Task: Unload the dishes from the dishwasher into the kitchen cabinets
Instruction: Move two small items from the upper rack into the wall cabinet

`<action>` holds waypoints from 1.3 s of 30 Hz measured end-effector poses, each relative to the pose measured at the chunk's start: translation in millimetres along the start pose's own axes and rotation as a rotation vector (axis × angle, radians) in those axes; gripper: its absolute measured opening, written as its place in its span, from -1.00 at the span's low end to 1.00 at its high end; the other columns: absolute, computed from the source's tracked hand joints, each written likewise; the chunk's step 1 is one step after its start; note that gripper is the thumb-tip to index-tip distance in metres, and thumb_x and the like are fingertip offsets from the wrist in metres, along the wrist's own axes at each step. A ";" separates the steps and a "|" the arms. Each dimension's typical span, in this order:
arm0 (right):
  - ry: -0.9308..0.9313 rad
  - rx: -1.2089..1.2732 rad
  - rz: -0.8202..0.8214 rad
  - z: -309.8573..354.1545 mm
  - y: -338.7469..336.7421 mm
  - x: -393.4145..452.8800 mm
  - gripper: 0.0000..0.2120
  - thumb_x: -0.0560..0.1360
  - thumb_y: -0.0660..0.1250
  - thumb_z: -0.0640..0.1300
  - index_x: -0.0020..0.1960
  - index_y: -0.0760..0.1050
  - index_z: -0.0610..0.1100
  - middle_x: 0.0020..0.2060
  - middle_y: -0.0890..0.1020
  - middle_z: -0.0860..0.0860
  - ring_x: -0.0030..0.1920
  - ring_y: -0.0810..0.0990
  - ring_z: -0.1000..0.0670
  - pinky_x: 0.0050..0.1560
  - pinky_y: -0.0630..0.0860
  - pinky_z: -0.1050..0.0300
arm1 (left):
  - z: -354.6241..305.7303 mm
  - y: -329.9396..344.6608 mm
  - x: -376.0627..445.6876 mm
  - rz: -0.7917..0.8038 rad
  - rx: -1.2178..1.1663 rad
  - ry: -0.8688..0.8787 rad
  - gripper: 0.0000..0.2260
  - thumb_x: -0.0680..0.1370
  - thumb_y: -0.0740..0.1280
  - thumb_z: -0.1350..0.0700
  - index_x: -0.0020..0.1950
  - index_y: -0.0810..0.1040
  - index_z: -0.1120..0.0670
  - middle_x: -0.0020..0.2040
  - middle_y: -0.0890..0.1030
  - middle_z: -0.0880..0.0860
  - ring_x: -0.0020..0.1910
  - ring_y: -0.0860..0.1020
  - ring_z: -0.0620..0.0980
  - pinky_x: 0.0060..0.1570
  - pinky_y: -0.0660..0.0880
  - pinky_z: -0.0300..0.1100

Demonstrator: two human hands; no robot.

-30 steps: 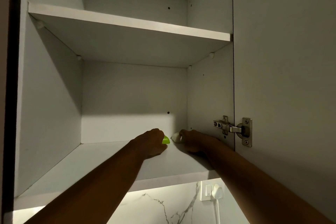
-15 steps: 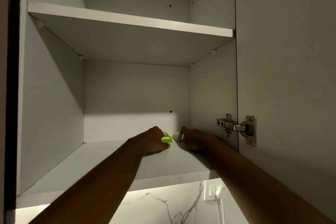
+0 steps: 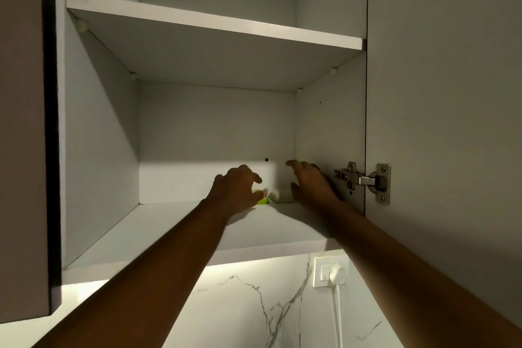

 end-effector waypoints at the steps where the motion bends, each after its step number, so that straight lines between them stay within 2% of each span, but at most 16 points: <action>1: -0.002 0.019 -0.040 -0.7 -5.0 -3.6 -0.51 0.52 0.33 -0.22 0.43 0.34 -0.12 0.25 0.52 -0.17 0.25 0.48 -0.18 0.20 0.46 0.01 | -5.1 -10.5 -4.1 -0.076 0.010 0.034 -0.63 0.55 0.28 -0.21 0.32 0.52 -0.12 0.36 0.45 -0.07 0.39 0.37 -0.04 0.29 0.30 -0.04; 4: -0.024 0.029 -0.052 1.0 -15.4 -20.2 -0.56 0.54 0.35 -0.11 0.40 0.38 -0.10 0.22 0.53 -0.15 0.24 0.49 -0.15 0.24 0.44 -0.01 | -13.6 -37.8 -24.4 -0.271 -0.032 0.074 -0.69 0.57 0.27 -0.19 0.26 0.55 -0.12 0.29 0.52 -0.10 0.33 0.43 -0.06 0.24 0.31 -0.05; 7: -0.044 0.010 -0.058 7.1 -27.0 -40.9 -0.56 0.55 0.34 0.00 0.39 0.37 -0.03 0.22 0.52 -0.10 0.25 0.47 -0.10 0.22 0.46 -0.03 | -16.0 -44.0 -45.4 -0.288 -0.028 0.083 -0.68 0.56 0.27 -0.21 0.24 0.56 -0.13 0.26 0.55 -0.10 0.29 0.46 -0.04 0.21 0.32 -0.06; 10: -0.037 -0.031 -0.135 15.8 -48.1 -67.1 -0.60 0.56 0.32 0.07 0.36 0.40 0.02 0.18 0.55 -0.03 0.19 0.51 -0.05 0.11 0.52 -0.01 | -25.0 -51.1 -68.3 -0.307 -0.057 0.099 -0.71 0.58 0.26 -0.18 0.23 0.58 -0.12 0.23 0.57 -0.09 0.26 0.49 -0.03 0.18 0.33 -0.06; 13: -0.091 -0.070 -0.266 33.1 -68.2 -99.9 -0.66 0.56 0.33 0.07 0.29 0.47 -0.01 0.08 0.61 0.01 0.10 0.56 -0.02 -0.01 0.53 0.05 | -43.3 -59.9 -96.3 -0.347 -0.096 0.168 -0.72 0.58 0.25 -0.16 0.21 0.58 -0.10 0.17 0.59 -0.09 0.19 0.52 -0.02 0.15 0.36 -0.06; 16: -0.090 -0.107 -0.330 46.6 -79.7 -140.9 -0.70 0.56 0.33 0.03 0.25 0.50 -0.03 0.05 0.61 0.04 0.07 0.55 0.04 -0.10 0.45 0.19 | -70.2 -58.1 -129.0 -0.373 -0.102 0.282 -0.71 0.58 0.22 -0.16 0.20 0.57 -0.08 0.13 0.60 -0.10 0.15 0.54 -0.05 0.17 0.39 -0.04; 20: -0.018 -0.153 -0.423 49.9 -89.1 -211.9 -0.79 0.57 0.30 -0.01 0.19 0.52 -0.01 0.02 0.59 0.11 0.05 0.52 0.11 -0.13 0.46 0.24 | -103.2 -48.3 -181.3 -0.441 -0.195 0.412 -0.77 0.59 0.22 -0.10 0.15 0.58 -0.07 0.05 0.64 -0.13 0.08 0.58 -0.05 0.14 0.39 -0.01; 22: 0.046 -0.168 -0.418 40.8 -89.2 -247.9 -0.80 0.56 0.30 -0.02 0.18 0.51 0.01 0.00 0.57 0.14 0.04 0.50 0.15 -0.15 0.45 0.28 | -119.9 -35.8 -205.1 -0.440 -0.247 0.467 -0.77 0.59 0.23 -0.09 0.17 0.57 -0.07 0.05 0.64 -0.13 0.07 0.59 -0.07 0.12 0.41 -0.03; 26: 0.155 -0.221 -0.314 17.6 -88.9 -328.1 -0.78 0.56 0.31 -0.03 0.20 0.50 -0.01 0.03 0.58 0.11 0.04 0.52 0.16 -0.12 0.49 0.30 | -149.1 0.7 -253.0 -0.330 -0.282 0.497 -0.74 0.56 0.32 -0.08 0.21 0.56 -0.04 0.11 0.64 -0.08 0.11 0.60 -0.03 0.15 0.43 0.01; 29: 0.314 -0.174 -0.308 -2.3 -91.5 -410.3 -0.77 0.57 0.32 -0.03 0.21 0.48 0.00 0.02 0.59 0.10 0.03 0.53 0.16 -0.07 0.51 0.30 | -177.8 44.1 -310.2 -0.152 -0.244 0.502 -0.66 0.53 0.34 -0.13 0.26 0.53 -0.06 0.16 0.58 -0.05 0.13 0.57 0.00 0.17 0.41 0.06; 34: 0.545 -0.158 -0.135 -40.9 -88.6 -563.1 -0.72 0.53 0.31 -0.03 0.24 0.45 0.03 0.02 0.58 0.07 0.05 0.55 0.06 -0.06 0.57 0.13 | -238.7 109.5 -417.4 0.139 -0.263 0.479 -0.61 0.47 0.38 -0.16 0.26 0.53 -0.08 0.13 0.56 -0.04 0.06 0.59 0.03 0.12 0.46 0.08; 39: 0.756 -0.092 0.092 -80.9 -122.4 -713.5 -0.63 0.50 0.37 -0.02 0.29 0.44 0.10 0.03 0.57 0.11 0.01 0.58 0.07 -0.10 0.52 0.17 | -319.6 138.3 -505.8 0.383 -0.278 0.499 -0.54 0.53 0.24 -0.21 0.41 0.38 -0.13 0.29 0.46 -0.07 0.27 0.48 0.01 0.26 0.35 0.03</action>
Point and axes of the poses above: each hand's wrist, its own x-axis towards the middle knuckle, its own y-axis out of the palm, z = x × y, the point moved 9 cm from there along x, towards the middle knuckle
